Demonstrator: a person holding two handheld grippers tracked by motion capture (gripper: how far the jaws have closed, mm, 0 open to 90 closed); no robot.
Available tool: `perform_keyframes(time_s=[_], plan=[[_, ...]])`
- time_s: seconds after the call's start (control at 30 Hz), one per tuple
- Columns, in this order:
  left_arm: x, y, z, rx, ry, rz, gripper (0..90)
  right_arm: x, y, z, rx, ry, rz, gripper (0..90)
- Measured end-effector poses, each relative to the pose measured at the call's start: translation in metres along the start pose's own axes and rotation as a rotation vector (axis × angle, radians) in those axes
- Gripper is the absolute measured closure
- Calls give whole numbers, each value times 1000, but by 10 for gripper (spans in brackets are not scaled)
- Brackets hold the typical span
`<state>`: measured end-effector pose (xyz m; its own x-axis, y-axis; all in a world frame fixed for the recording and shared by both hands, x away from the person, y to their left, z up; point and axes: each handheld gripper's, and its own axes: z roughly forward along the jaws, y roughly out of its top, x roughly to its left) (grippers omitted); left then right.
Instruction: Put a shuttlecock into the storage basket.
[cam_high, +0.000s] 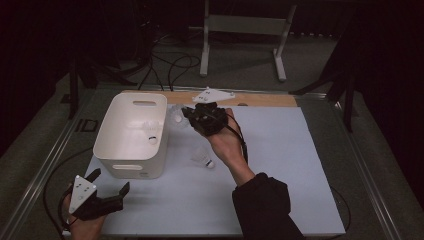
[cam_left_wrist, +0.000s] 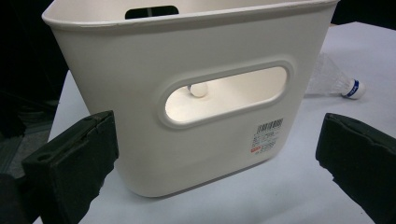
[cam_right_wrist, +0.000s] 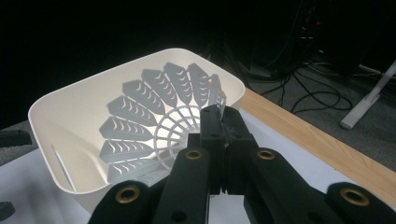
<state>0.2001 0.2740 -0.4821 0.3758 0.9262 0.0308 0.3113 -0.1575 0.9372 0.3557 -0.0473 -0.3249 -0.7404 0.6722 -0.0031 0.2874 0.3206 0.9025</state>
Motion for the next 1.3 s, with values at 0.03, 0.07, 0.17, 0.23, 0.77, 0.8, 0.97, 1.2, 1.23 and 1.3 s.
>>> perform_keyframes(time_s=[0.03, 0.07, 0.17, 0.23, 0.77, 0.8, 0.97, 1.2, 1.23, 1.3], plan=[[0, 0, 0, 0, 0, -1, 1, 0, 0, 0, 0, 0, 0, 891], [0, 0, 0, 0, 0, -1, 1, 0, 0, 0, -1, 1, 1, 891], [0, 0, 0, -1, 1, -1, 1, 0, 0, 1, 0, 3, 5, 892], [0, 0, 0, 0, 0, -2, 1, 0, 1, 1, -4, 1, 4, 891], [0, 0, 0, 0, -1, 0, 1, 2, 5, 3, -16, 9, 1, 891], [0, 0, 0, 0, -1, 0, 1, 2, 5, 3, -19, 11, 2, 892], [0, 0, 0, 1, -1, 1, 1, 3, 7, 4, -25, 16, 3, 891], [0, 0, 0, 2, 0, 1, 1, 4, 8, 4, -28, 15, 6, 892], [0, 0, 0, 2, 0, 1, 1, 4, 8, 4, -30, 16, 4, 891], [0, 0, 0, 1, 0, 1, 1, 4, 8, 5, -32, 18, 2, 892]])
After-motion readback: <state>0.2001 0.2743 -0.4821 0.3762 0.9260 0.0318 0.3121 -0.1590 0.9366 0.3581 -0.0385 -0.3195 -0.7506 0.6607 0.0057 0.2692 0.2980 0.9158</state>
